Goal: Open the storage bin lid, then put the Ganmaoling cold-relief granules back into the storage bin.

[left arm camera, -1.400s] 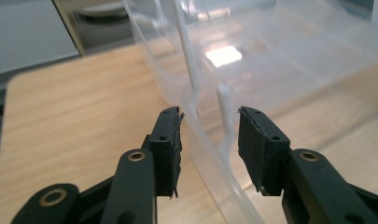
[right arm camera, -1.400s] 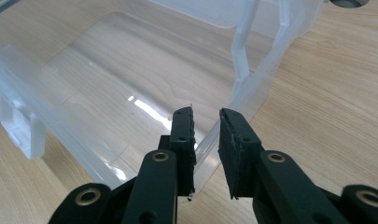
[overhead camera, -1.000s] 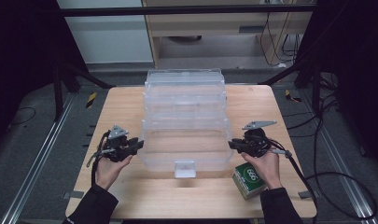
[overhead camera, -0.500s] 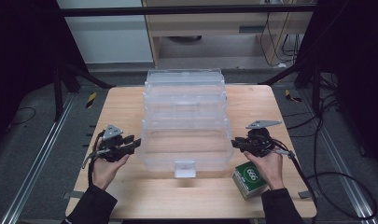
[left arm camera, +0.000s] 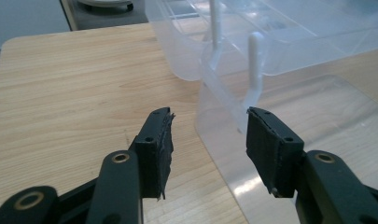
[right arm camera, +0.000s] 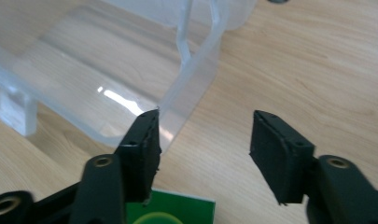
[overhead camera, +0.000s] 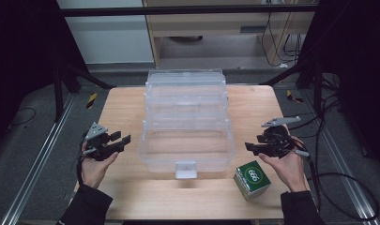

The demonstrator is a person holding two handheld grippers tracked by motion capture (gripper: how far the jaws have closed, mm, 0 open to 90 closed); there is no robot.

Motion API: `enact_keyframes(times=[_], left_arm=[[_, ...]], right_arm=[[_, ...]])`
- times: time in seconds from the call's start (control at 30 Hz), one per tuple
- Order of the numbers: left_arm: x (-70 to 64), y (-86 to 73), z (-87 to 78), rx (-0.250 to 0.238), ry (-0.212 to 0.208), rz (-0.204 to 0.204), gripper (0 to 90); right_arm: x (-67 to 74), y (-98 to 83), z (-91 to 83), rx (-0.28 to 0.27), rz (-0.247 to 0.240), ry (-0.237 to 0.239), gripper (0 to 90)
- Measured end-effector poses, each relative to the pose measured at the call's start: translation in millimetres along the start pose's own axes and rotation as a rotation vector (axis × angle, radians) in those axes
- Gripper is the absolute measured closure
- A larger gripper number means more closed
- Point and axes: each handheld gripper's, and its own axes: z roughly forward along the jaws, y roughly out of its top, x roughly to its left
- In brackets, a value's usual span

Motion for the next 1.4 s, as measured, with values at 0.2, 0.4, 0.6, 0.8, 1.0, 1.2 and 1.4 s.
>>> enact_keyframes(times=[0.2,0.4,0.6,0.8,1.0,1.2,1.4], left_arm=[[9.5,-3.2,-0.8,0.001,0.036,-0.014,47.8],[15.7,-4.6,-0.6,0.003,0.041,-0.028,46.3],[18.5,-4.4,-2.6,-0.005,0.054,-0.033,44.9],[23.3,-6.4,-2.0,0.004,0.065,-0.047,44.0],[25.3,-9.6,2.4,0.026,0.066,-0.045,44.2],[26.2,-9.8,1.1,0.03,0.098,-0.037,43.8],[26.6,-11.4,3.7,0.048,0.096,-0.042,43.3]], right_arm=[[2.2,0.6,-5.2,0.074,0.024,-0.04,29.4],[9.3,0.5,-11.4,0.125,0.029,-0.074,23.8],[17.1,1.2,-11.8,0.187,0.022,-0.081,22.6],[24.2,-0.2,-10.3,0.215,0.006,-0.088,23.5],[24.4,-5.5,-8.5,0.247,0.02,-0.074,24.4],[28.0,-14.8,-1.1,0.282,0.015,-0.07,21.1],[31.7,-20.6,1.7,0.331,0.018,-0.075,16.4]])
